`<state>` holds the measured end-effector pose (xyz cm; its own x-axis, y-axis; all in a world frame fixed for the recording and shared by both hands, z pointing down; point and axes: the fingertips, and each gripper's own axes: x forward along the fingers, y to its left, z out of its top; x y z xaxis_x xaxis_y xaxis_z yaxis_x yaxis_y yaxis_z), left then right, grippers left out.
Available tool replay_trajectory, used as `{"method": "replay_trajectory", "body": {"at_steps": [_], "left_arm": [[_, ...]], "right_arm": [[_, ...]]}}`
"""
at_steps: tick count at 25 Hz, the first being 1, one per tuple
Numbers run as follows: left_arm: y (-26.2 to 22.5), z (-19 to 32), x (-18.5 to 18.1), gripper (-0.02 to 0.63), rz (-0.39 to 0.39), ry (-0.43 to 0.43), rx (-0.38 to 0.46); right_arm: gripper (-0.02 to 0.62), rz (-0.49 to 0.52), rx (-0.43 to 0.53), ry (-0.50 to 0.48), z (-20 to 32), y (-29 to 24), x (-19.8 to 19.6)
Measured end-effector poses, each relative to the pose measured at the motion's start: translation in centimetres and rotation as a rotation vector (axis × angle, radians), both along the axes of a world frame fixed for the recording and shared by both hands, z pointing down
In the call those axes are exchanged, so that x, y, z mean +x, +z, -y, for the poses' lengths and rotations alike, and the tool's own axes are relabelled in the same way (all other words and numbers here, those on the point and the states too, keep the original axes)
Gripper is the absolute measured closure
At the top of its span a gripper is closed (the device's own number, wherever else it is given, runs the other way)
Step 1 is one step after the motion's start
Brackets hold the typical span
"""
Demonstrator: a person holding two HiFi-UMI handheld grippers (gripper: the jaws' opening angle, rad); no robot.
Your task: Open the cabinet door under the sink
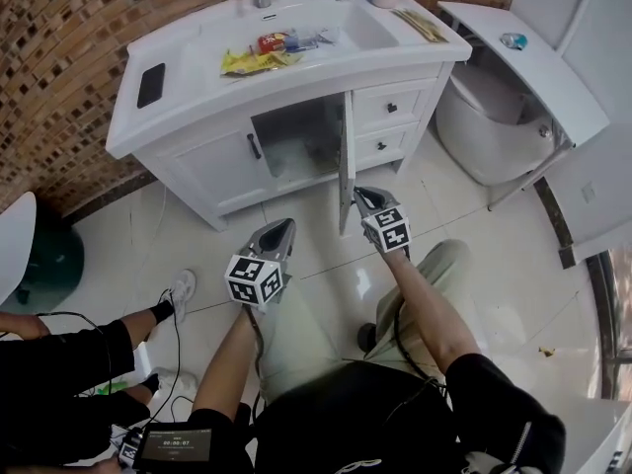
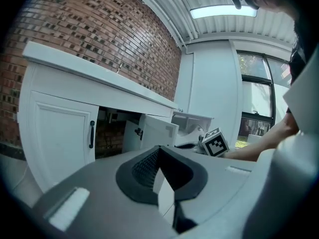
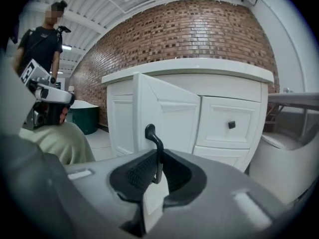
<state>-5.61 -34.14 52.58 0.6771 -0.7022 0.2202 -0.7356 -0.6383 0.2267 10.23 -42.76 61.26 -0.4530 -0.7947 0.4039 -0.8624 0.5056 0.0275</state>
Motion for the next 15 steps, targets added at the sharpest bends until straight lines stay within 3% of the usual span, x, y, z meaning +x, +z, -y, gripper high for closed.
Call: {"method": "replay_trajectory", "body": {"at_steps": [6, 11, 15], "left_arm": [[0.5, 0.0, 1.1, 0.591, 0.025, 0.014, -0.013], [0.6, 0.1, 1.0, 0.591, 0.033, 0.008, -0.021], [0.7, 0.0, 0.5, 0.591, 0.042, 0.001, -0.024]], "right_arm": [[0.588, 0.006, 0.001, 0.079, 0.6, 0.2, 6.7], [0.589, 0.058, 0.014, 0.079, 1.4, 0.4, 10.0], [0.584, 0.047, 0.002, 0.034, 1.7, 0.4, 10.4]]}}
